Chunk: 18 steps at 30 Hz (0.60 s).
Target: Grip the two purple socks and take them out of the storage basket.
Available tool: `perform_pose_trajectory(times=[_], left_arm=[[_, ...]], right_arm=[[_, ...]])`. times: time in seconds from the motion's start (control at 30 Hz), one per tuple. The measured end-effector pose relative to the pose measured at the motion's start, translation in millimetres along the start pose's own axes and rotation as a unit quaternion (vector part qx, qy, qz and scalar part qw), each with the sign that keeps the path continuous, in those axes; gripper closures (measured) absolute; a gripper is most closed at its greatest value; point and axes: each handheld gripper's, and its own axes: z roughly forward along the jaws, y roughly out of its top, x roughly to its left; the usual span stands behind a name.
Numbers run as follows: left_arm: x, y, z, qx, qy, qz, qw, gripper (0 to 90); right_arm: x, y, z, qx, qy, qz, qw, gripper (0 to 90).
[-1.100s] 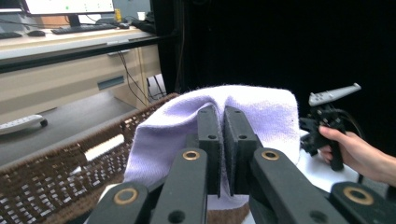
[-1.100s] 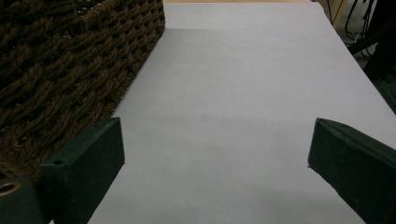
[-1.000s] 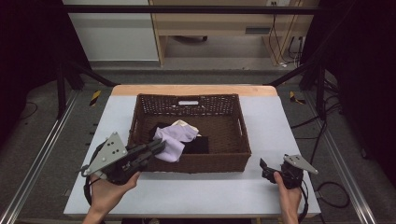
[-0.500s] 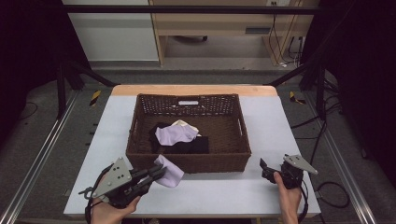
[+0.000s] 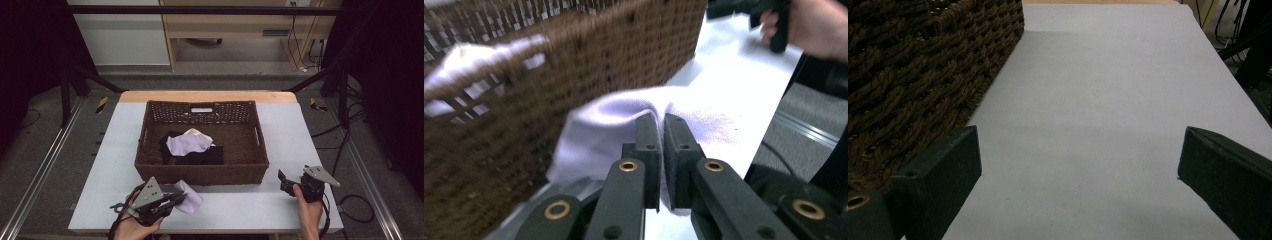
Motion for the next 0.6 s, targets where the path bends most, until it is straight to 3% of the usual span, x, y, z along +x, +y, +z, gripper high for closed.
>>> perform_pose_trajectory(times=[0.23, 0.43, 0.6], left_arm=[[5.8, -20.5, 29.4, 0.056, 0.002, -0.005, 0.9984, 84.9], [5.0, -24.9, 38.9, 0.066, -0.009, -0.004, 0.9977, 78.9], [3.4, -21.0, 31.3, 0.042, -0.007, -0.004, 0.9991, 67.7]], right_arm=[[0.0, 0.0, 0.0, 0.0, 0.0, 0.0, 1.0, 4.2], [0.0, 0.0, -0.1, 0.0, 0.0, -0.001, 1.0, 4.2], [-0.1, 0.0, -0.1, 0.0, 0.0, -0.001, 1.0, 4.2]])
